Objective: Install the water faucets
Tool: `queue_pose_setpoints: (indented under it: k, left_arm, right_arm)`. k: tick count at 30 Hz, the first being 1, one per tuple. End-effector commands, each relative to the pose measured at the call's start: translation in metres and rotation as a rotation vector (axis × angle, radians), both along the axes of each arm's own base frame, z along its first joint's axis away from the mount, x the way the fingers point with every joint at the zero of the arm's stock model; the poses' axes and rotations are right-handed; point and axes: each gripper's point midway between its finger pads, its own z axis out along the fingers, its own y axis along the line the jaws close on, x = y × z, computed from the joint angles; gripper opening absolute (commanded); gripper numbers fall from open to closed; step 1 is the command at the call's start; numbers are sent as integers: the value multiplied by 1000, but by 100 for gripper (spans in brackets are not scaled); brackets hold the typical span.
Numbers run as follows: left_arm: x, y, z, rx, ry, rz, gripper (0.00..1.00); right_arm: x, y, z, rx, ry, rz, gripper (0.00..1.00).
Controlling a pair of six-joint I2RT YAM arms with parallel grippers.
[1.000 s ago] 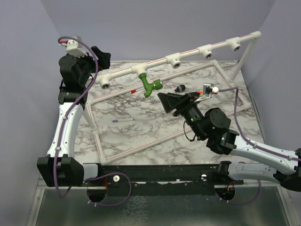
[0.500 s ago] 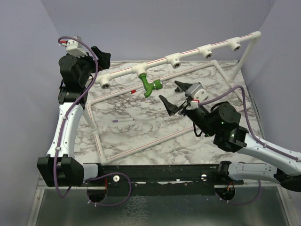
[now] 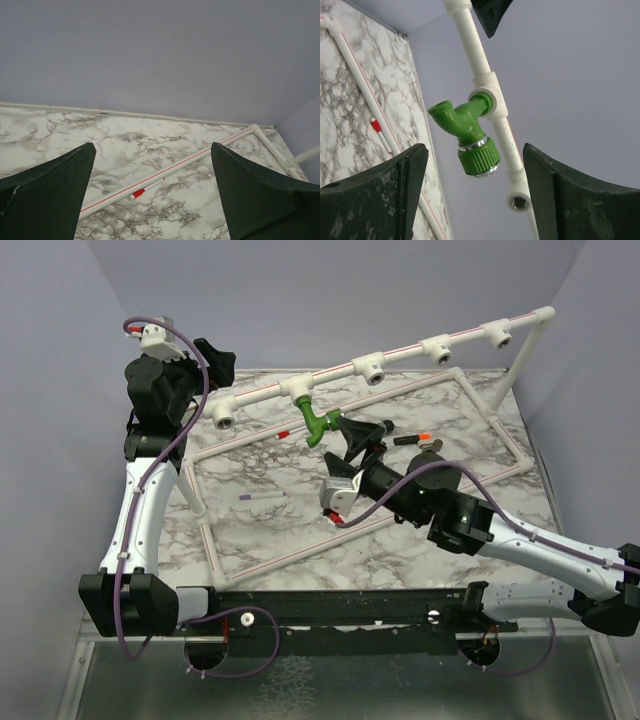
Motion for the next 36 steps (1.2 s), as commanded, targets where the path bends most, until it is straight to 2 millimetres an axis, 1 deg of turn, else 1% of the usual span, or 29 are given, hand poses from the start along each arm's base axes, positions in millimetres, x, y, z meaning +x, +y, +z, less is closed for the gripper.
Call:
queue_pose_setpoints:
  k: [1,6,13,17,24,27,29,32,35,36]
  left_arm:
    - [-4,-2,-112,-6,343,-13,99]
    - [-4,-1,-111,-5,341,-13,99]
    - [-4,-2,-113,-7,345,-15,99]
    - [-4,-2,-113,-8,345,-15,99]
    - [-4,-2,-113,-7,344,-16,99]
    - [-4,-2,-113,-7,345,-15,99]
    - [-4,-2,-113,-8,344,-17,99]
    - [-4,-2,-113,-9,345,-18,99]
    - [-4,-2,-113,-9,345,-18,99]
    - [-4,-2,-113,-9,344,-17,99]
  right_arm:
    - [3,14,1,-152,-167,8,82]
    - [13,26,-4,-218,-256,-43,80]
    - [27,30,5,-200,-343,-149,73]
    - [39,30,0,-220,-354,-225,69]
    - [48,37,-8,-212,-330,-261,60]
    - [52,36,-8,-196,-317,-293,50]
    - [54,35,-8,-178,-297,-309,41]
    - [57,34,-11,-144,-260,-325,26]
    - [58,36,-15,-95,-214,-335,6]
    - [58,37,-17,-71,-195,-339,1]
